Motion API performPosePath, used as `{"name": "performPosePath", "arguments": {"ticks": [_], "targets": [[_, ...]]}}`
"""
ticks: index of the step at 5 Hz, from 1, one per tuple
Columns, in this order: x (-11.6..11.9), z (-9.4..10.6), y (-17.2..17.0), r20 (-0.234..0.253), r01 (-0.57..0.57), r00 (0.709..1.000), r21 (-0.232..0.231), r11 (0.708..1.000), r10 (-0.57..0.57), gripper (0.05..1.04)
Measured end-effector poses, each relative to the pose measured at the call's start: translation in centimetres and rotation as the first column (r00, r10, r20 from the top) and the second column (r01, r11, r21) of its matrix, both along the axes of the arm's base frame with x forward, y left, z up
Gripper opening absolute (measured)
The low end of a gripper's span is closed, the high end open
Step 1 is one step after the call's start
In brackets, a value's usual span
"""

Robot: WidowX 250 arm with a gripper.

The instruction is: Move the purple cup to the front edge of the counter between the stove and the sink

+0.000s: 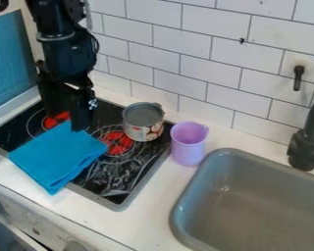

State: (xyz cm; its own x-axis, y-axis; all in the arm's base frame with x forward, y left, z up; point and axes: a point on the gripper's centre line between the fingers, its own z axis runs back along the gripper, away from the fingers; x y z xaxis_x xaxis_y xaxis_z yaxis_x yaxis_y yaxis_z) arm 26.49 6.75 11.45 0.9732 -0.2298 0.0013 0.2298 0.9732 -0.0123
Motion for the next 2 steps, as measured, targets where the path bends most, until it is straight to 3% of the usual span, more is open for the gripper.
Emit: {"name": "performPosePath", "arguments": {"ticks": [1, 2], "targets": [[-0.1, -0.6, -0.1, -0.018, -0.005, 1.0, -0.005, 1.0, 0.005, 1.001], [1.0, -0.8, -3.6, 0.013, 0.061, 0.998, 0.01, 0.998, -0.061, 1.001]]}}
